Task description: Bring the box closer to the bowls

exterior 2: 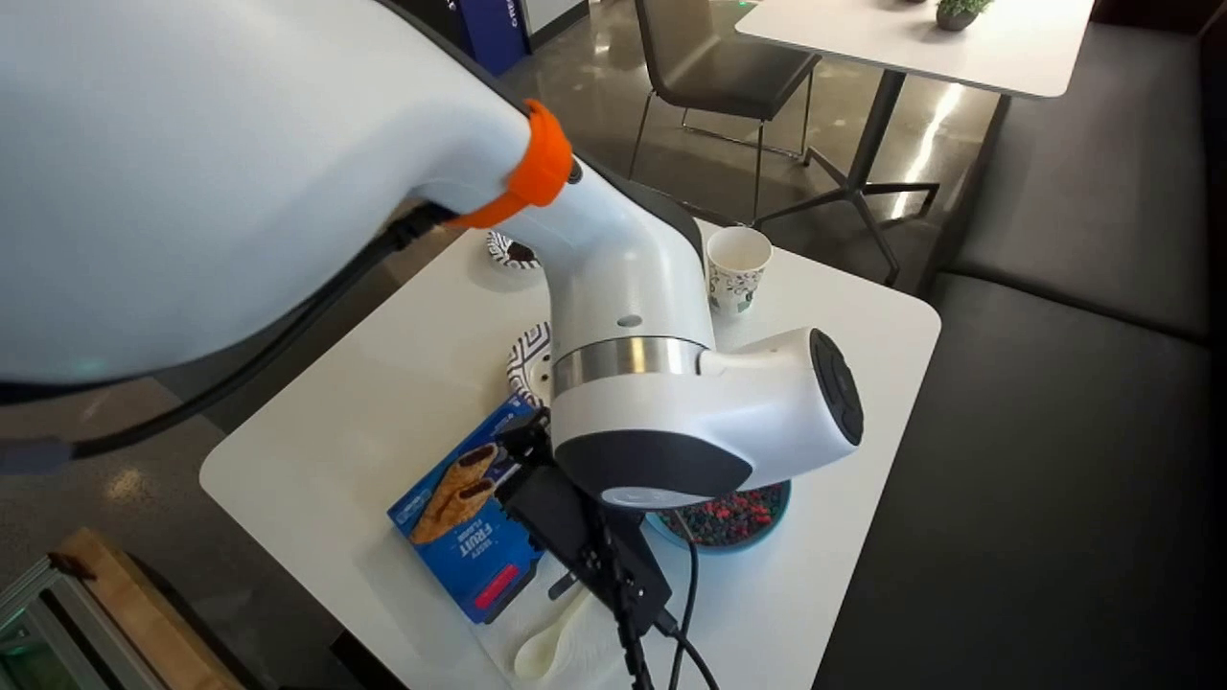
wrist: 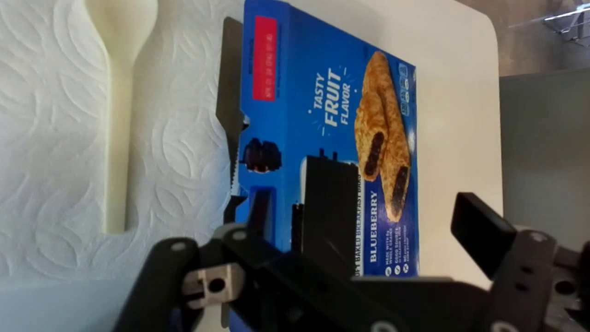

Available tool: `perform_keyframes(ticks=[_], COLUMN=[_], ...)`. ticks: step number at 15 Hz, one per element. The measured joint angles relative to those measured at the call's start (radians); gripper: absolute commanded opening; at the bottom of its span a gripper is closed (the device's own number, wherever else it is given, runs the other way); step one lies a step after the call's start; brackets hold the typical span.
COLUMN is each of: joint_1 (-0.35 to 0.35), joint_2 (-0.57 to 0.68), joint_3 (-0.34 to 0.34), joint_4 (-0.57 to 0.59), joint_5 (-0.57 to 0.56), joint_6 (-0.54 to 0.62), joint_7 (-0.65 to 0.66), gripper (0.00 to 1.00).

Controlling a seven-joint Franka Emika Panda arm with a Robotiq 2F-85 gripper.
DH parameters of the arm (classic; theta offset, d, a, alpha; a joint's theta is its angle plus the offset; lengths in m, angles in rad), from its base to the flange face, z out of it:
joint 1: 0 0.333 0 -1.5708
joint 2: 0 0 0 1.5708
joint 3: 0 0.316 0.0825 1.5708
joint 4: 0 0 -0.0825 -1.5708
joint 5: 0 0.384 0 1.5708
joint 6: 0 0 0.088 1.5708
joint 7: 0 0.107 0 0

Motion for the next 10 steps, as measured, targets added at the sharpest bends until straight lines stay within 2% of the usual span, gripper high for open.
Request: perform_keyframes(ticks=[10], joint_1=[-0.012], joint_2=[0.090], joint_3=[0.004], joint_4=[0.082], joint_5=[0.009], joint_6=[0.011], joint_7=[-0.256], gripper=[1.00])
